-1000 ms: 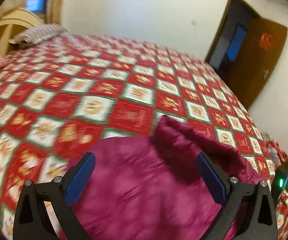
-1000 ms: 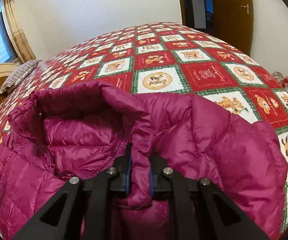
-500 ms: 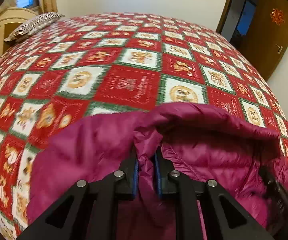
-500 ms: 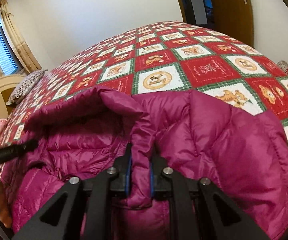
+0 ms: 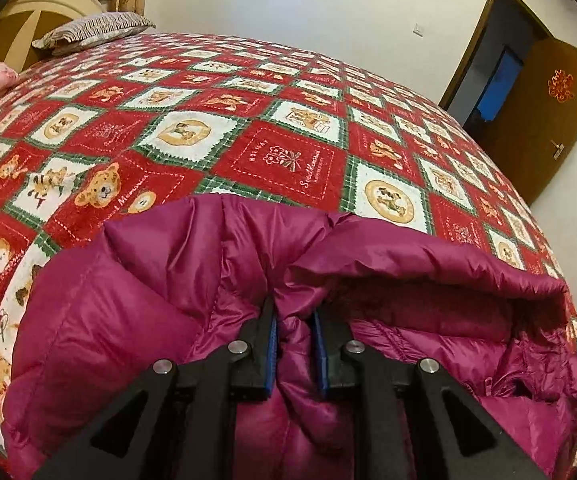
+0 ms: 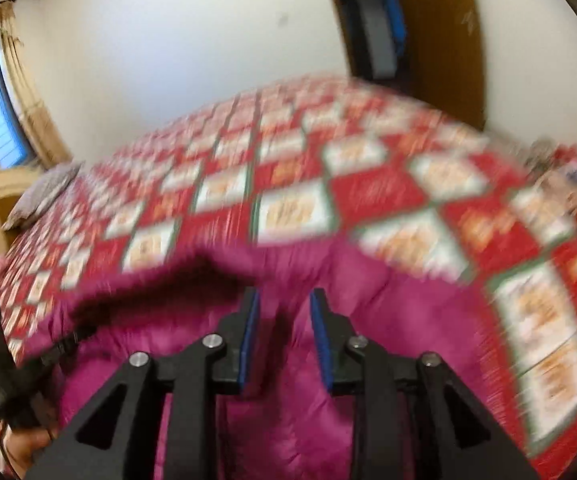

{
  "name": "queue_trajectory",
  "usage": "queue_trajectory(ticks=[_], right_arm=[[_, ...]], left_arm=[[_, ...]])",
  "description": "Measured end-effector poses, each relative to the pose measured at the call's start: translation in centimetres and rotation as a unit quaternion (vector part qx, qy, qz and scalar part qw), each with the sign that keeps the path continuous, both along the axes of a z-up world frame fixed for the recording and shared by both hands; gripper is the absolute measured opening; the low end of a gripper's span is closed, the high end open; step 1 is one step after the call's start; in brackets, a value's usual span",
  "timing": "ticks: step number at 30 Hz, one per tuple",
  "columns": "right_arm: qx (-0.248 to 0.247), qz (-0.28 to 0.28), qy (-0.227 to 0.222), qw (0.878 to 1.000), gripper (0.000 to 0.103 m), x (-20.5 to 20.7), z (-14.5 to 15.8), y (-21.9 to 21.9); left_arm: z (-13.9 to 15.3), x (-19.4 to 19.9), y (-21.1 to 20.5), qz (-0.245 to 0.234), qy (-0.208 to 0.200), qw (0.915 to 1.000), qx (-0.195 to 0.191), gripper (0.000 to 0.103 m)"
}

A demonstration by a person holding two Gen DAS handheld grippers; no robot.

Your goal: Fold large clothes

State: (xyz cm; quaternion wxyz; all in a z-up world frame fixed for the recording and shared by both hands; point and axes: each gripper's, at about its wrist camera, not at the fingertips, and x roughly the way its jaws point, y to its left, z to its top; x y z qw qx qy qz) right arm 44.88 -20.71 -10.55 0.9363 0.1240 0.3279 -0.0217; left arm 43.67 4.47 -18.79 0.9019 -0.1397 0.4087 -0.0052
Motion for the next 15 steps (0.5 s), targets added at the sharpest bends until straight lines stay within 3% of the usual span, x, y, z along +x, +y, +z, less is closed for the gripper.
queue_trajectory(ticks=[2,5,8,11,12,15], right_arm=[[-0.005,0.008,-0.011,1.000,0.030,1.4,2.1,0.7],[-0.010,0.008,0.007,1.000,0.030,5.2,2.6,2.5],[-0.025,0.017,0.069,0.997,0.030,8.4,-0.3,4.2],[-0.010,0.043,0.141,0.989,0.030,8.3,-4.3,4.8],[-0.021,0.056,0.146,0.988,0.030,7.6,-5.3,4.9],[-0.097,0.079,0.093,0.988,0.028,5.3,-5.9,5.9]], left_arm=[[0.1,-0.1,-0.4,-0.001,0.000,0.9999,0.016,0.017],[0.1,-0.1,-0.5,-0.002,0.000,0.9998,0.022,0.018],[0.1,-0.2,-0.3,-0.003,-0.001,0.9999,0.017,0.017],[0.0,-0.3,-0.2,-0.004,0.000,0.9999,0.014,0.018],[0.1,-0.3,-0.1,-0.005,0.001,0.9999,0.013,0.018],[0.5,-0.5,0.0,-0.019,0.010,0.9998,0.005,0.020]])
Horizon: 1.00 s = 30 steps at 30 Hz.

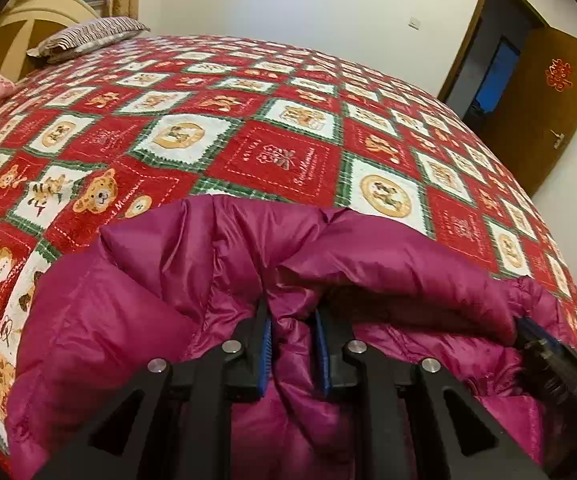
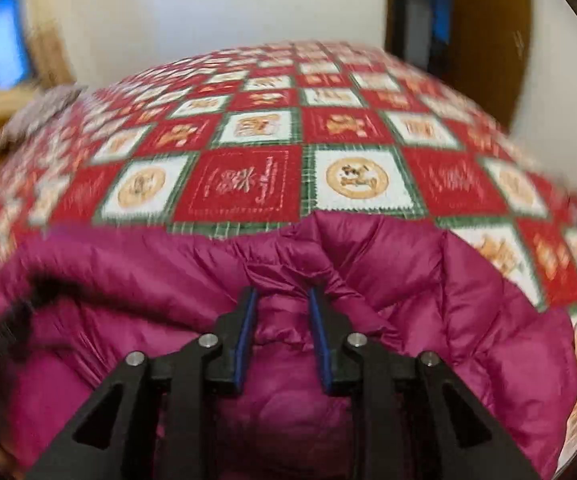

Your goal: Fold large clothes

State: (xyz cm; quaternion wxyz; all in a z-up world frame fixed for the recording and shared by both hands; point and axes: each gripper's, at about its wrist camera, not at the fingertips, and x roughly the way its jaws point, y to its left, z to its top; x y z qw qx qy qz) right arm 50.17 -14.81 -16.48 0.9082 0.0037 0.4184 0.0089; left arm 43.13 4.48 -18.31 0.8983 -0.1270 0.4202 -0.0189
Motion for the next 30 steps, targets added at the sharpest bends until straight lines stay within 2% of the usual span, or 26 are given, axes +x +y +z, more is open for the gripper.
queue_trajectory(ticks=[2,4,6,7,8,9,11,13,15,16,19,20,21,22,23,27,30], right_arm=[[-0.002,-0.001,0.000,1.000,0.028,-0.1,-0.1,-0.1],[0.003,0.000,-0.002,1.000,0.028,-0.3,-0.1,-0.3],[0.010,0.000,-0.006,1.000,0.028,-0.6,-0.1,-0.7],[0.012,0.000,-0.008,1.000,0.028,-0.7,-0.1,-0.8],[0.011,0.000,-0.010,1.000,0.028,-1.0,-0.1,-0.8],[0.008,-0.001,-0.011,1.000,0.028,-0.9,0.0,-0.7],[0.002,-0.001,-0.012,1.000,0.028,-0.2,-0.1,0.0],[0.001,0.000,-0.013,1.000,0.028,-0.2,-0.1,0.1],[0.007,0.000,-0.014,1.000,0.028,-0.2,0.0,0.0],[0.011,0.000,-0.015,1.000,0.028,-0.2,0.0,-0.1],[0.014,0.001,-0.016,1.000,0.029,-0.2,0.0,-0.2],[0.014,0.001,-0.016,1.000,0.029,-0.2,0.0,-0.2],[0.016,0.001,-0.016,1.000,0.029,-0.3,0.0,-0.2],[0.017,0.002,-0.017,1.000,0.029,-0.3,0.0,-0.2],[0.017,0.002,-0.016,1.000,0.029,-0.3,0.0,-0.3],[0.015,0.002,-0.016,1.000,0.029,-0.3,0.1,-0.2],[0.015,0.002,-0.016,1.000,0.029,-0.3,0.2,-0.2]], left_arm=[[0.8,-0.8,0.2,-0.020,0.011,0.9997,0.009,0.021],[2.7,-2.8,1.1,-0.017,-0.008,0.9997,0.016,0.029],[4.7,-4.4,1.7,-0.009,-0.036,0.9992,0.014,0.051],[6.5,-5.2,1.8,0.001,-0.067,0.9977,0.012,0.055],[7.6,-5.4,1.7,0.002,-0.084,0.9964,0.010,0.064],[9.1,-5.2,1.3,0.001,-0.103,0.9946,0.008,0.077],[11.1,-4.4,0.1,-0.002,-0.125,0.9921,0.010,0.086],[11.6,-3.5,-1.3,-0.010,-0.130,0.9914,0.016,0.088],[10.3,-1.3,-3.4,-0.036,-0.087,0.9950,0.035,0.089],[8.4,0.1,-4.6,-0.049,-0.048,0.9962,0.053,0.089],[4.1,0.9,-5.0,-0.023,-0.003,0.9954,0.092,0.089],[1.7,0.9,-4.4,-0.010,0.020,0.9953,0.094,0.089],[0.6,0.9,-3.9,-0.007,0.033,0.9958,0.085,0.089],[-0.7,0.8,-3.1,-0.006,0.043,0.9972,0.061,0.089],[-0.6,0.4,-2.8,-0.002,0.024,0.9983,0.052,0.089],[-0.8,0.6,-4.2,0.000,0.027,0.9942,0.104,0.092],[-1.0,0.7,-4.3,0.004,0.027,0.9933,0.113,0.093]])
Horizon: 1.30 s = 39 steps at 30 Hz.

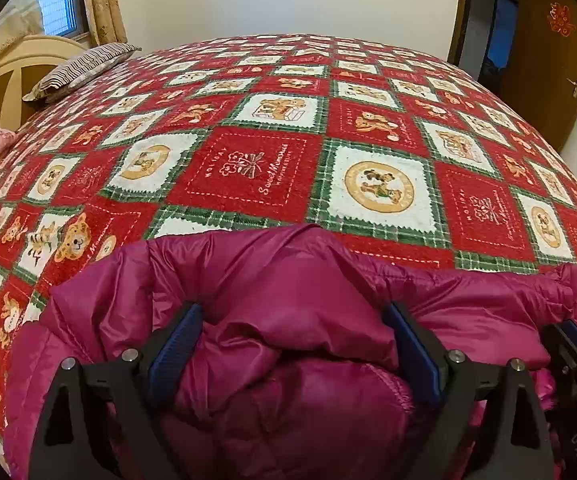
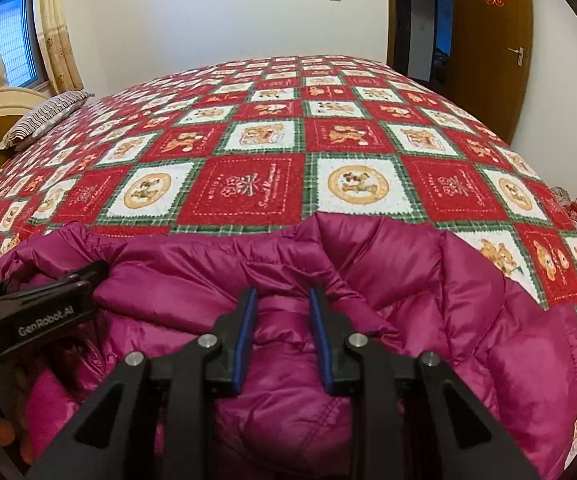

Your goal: Fold large clothes

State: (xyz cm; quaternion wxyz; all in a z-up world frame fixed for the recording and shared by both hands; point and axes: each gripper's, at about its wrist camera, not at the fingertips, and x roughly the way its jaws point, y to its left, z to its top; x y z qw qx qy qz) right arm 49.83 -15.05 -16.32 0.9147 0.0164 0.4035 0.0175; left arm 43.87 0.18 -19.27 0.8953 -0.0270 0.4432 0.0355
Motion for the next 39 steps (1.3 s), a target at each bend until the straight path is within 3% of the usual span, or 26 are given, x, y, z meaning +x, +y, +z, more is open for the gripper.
queue_trajectory(ticks=[5,11,18,22,23,25,29,33,36,39], right_arm=[[-0.009,-0.020,-0.017,1.000,0.029,-1.1,1.3,-0.5],[-0.039,-0.009,0.006,0.999,0.029,-0.3,0.0,-0.3],[-0.054,-0.008,0.000,0.998,0.031,-0.3,-0.1,-0.1],[-0.002,0.002,-0.010,1.000,0.047,-1.6,1.7,-1.2],[0.008,-0.001,-0.021,1.000,0.057,-2.5,2.6,-1.5],[0.024,0.002,-0.046,0.999,0.063,-4.7,4.8,-2.2],[0.026,0.016,-0.081,0.996,0.063,-10.6,9.0,-3.9],[0.027,0.015,-0.098,0.995,0.063,-17.2,11.2,-5.9],[0.025,0.006,-0.099,0.995,0.063,-21.8,11.7,-7.4],[0.021,-0.001,-0.081,0.996,0.063,-26.6,11.4,-8.8]], left_arm=[[-0.1,0.1,-0.3,0.001,-0.001,1.0000,0.009,0.094],[-0.1,0.5,-0.5,0.003,-0.001,0.9998,0.017,0.095],[0.0,0.6,-0.2,0.001,0.002,1.0000,-0.001,0.095],[1.1,-0.3,0.7,-0.025,0.015,0.9987,-0.042,0.095],[2.0,-1.1,1.2,-0.038,0.013,0.9974,-0.059,0.095],[4.4,-3.5,2.4,-0.047,-0.018,0.9957,-0.078,0.095],[8.9,-9.4,5.0,-0.093,-0.063,0.9879,-0.107,0.095],[11.8,-16.2,8.0,-0.128,-0.090,0.9785,-0.134,0.095],[12.5,-20.5,10.0,-0.143,-0.095,0.9740,-0.148,0.095],[12.5,-25.5,11.6,-0.158,-0.093,0.9741,-0.133,0.095]])
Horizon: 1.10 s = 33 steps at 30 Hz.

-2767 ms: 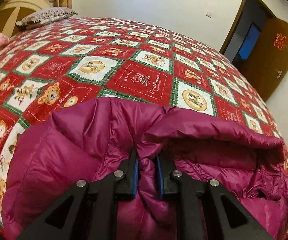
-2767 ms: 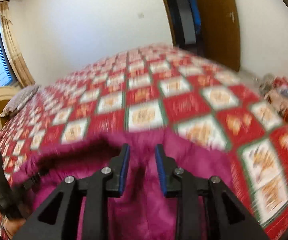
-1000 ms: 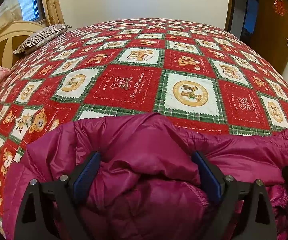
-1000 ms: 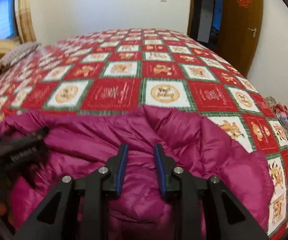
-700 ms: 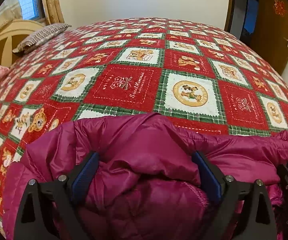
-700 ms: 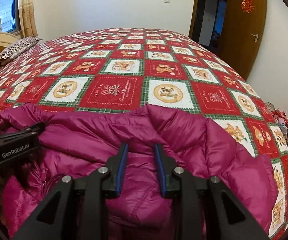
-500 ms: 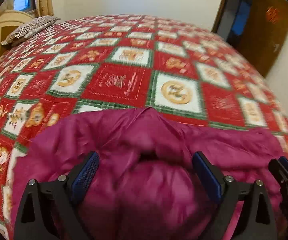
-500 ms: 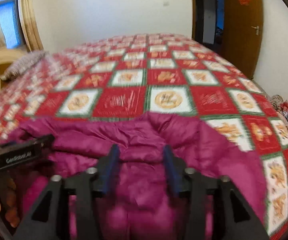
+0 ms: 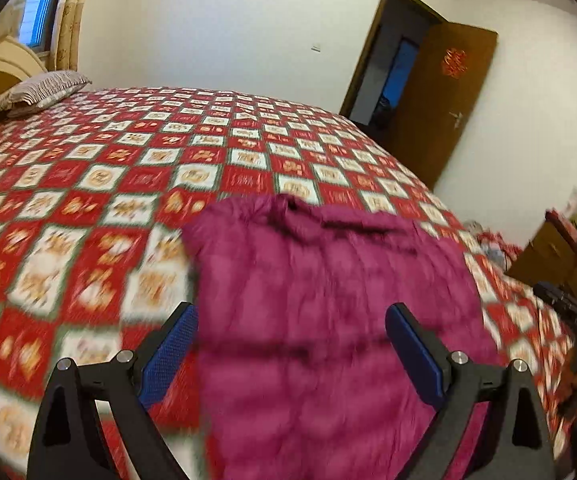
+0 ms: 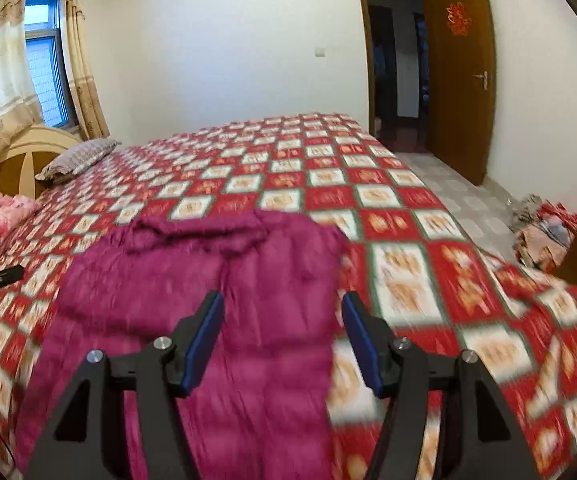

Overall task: Fold large clothes
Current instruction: 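Release the jacket with both grippers and lift them away, then grasp the jacket hem with both grippers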

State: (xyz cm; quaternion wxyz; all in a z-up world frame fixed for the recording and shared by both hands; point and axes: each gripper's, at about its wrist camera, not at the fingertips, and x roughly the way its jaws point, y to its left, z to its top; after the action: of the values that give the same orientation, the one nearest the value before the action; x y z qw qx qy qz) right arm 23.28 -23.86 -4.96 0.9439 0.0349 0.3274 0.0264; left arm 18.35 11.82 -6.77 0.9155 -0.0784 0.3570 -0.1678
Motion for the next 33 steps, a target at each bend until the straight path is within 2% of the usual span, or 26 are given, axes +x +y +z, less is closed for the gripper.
queue_trajectory(ticks=[4,8,12,14,17,23,27,33], right_arm=[[-0.014,-0.010,0.017,1.000,0.064,-5.0,-0.7,-0.9],[0.000,-0.017,0.049,0.999,0.068,-9.5,-2.7,-2.0],[0.008,-0.017,0.090,0.996,0.068,-12.6,-4.9,-2.6],[0.014,-0.013,0.098,0.995,0.068,-14.1,-5.2,-2.7],[0.018,0.000,0.109,0.994,0.068,-15.6,-5.8,-2.7],[0.009,0.020,0.146,0.989,0.068,-14.9,-10.0,-0.8],[-0.025,0.031,0.170,0.985,0.068,-14.3,-12.0,0.8],[-0.055,0.045,0.180,0.981,0.068,-14.5,-13.0,2.0]], left_arm=[[-0.9,-4.9,0.8,-0.016,-0.001,0.9996,0.025,0.095],[-3.5,-9.5,0.6,-0.020,0.018,0.9980,0.058,0.095],[-6.1,-12.6,0.5,-0.023,0.056,0.9968,0.052,0.095],[-7.2,-14.2,0.6,-0.023,0.073,0.9962,0.042,0.095],[-8.2,-15.9,0.7,-0.022,0.083,0.9952,0.046,0.095],[-10.0,-17.5,1.5,0.005,0.101,0.9937,0.048,0.095],[-11.3,-18.4,2.3,0.017,0.120,0.9924,0.022,0.095],[-11.4,-19.3,1.6,-0.007,0.114,0.9932,0.024,0.095]])
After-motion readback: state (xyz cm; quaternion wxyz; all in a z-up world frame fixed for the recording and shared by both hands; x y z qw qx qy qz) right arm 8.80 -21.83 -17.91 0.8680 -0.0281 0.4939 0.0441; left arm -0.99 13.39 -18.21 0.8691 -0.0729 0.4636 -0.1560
